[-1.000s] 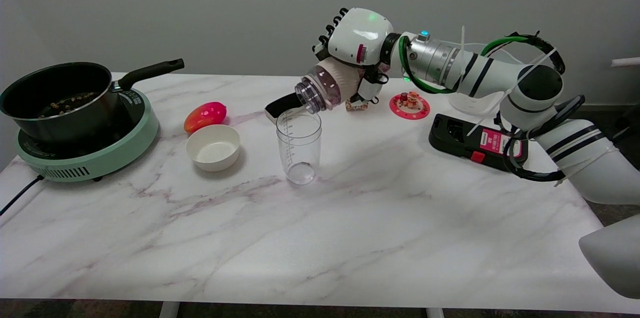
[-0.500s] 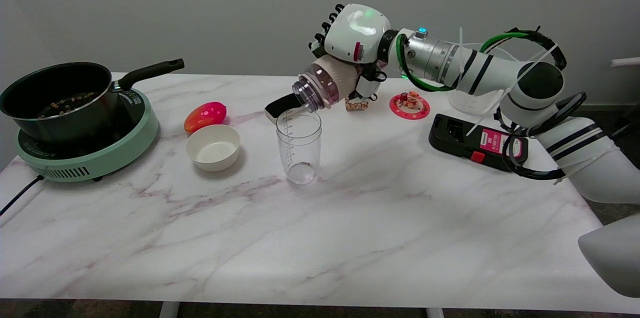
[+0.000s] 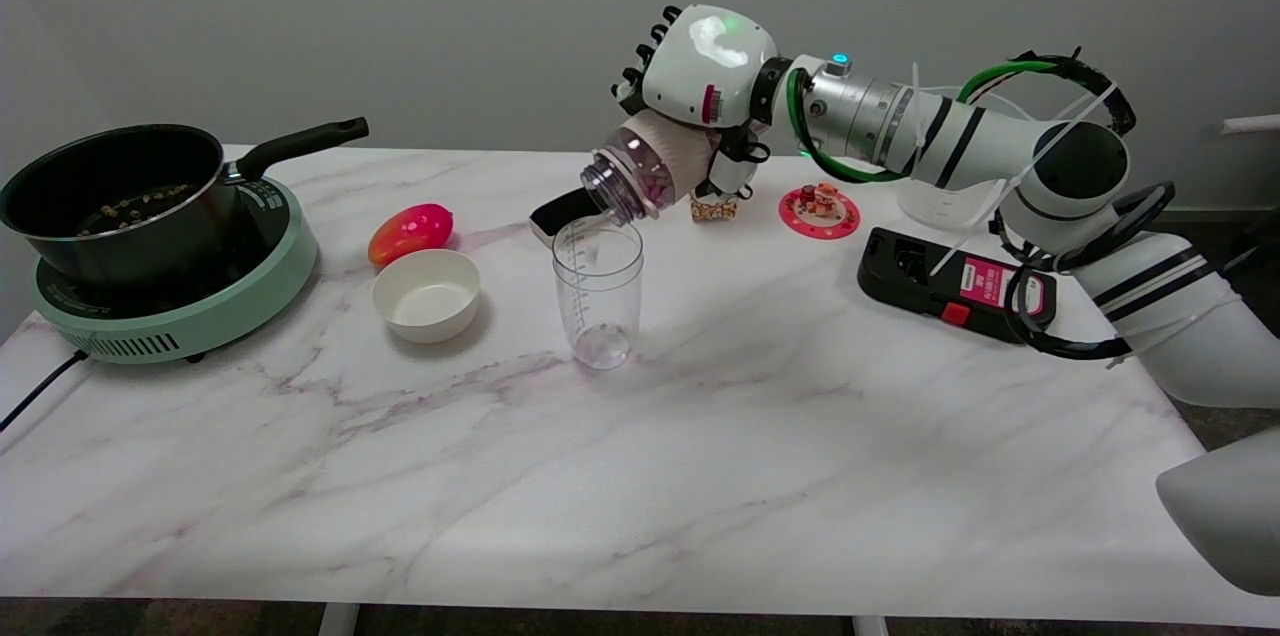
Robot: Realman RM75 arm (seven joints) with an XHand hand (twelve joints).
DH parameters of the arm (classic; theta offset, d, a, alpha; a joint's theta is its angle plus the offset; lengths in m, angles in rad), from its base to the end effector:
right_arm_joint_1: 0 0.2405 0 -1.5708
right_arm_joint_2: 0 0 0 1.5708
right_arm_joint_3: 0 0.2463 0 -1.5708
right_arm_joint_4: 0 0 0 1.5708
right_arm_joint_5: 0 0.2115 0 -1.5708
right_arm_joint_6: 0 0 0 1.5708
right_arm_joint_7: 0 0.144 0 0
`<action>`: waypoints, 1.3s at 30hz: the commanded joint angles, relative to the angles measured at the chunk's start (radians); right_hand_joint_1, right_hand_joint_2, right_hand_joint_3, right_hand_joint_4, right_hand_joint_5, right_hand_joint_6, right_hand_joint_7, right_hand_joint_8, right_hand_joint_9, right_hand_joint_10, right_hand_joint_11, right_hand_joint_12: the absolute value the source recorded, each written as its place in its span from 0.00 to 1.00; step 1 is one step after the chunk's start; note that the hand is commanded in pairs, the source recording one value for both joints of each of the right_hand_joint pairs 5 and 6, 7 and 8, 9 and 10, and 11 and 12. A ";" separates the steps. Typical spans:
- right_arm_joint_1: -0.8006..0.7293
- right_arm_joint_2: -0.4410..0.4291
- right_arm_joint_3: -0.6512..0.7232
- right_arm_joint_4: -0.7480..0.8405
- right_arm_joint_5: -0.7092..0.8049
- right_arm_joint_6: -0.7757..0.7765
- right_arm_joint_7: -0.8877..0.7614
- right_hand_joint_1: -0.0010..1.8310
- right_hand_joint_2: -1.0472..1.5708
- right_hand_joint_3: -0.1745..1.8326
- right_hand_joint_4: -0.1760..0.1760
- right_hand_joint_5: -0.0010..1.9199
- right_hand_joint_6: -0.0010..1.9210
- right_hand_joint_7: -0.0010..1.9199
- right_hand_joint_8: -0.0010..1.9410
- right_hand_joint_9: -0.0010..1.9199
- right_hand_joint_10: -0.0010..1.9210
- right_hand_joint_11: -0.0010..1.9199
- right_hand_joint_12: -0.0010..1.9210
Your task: Pour the contents of the bottle into the measuring cup.
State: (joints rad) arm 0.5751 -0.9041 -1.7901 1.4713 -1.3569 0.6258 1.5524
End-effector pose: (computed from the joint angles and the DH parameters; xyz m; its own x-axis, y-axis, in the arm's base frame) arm -0.0864 -0.4166 0.2826 0.8036 0.3689 -0.4670 0.5950 -0.4807 0.6442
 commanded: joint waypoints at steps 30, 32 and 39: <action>0.031 -0.001 0.002 0.043 -0.072 0.051 0.021 0.82 0.80 0.51 0.50 0.95 0.95 0.83 0.82 0.75 0.75 0.64 0.64; 0.031 -0.001 0.000 0.042 -0.073 0.051 0.022 0.82 0.80 0.51 0.50 0.95 0.95 0.83 0.82 0.75 0.75 0.64 0.64; 0.038 -0.001 0.000 0.035 -0.082 0.051 0.024 0.82 0.80 0.51 0.50 0.95 0.95 0.83 0.82 0.75 0.75 0.64 0.64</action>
State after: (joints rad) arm 0.5997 -0.9030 -1.7869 1.5107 -1.4203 0.6677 1.5700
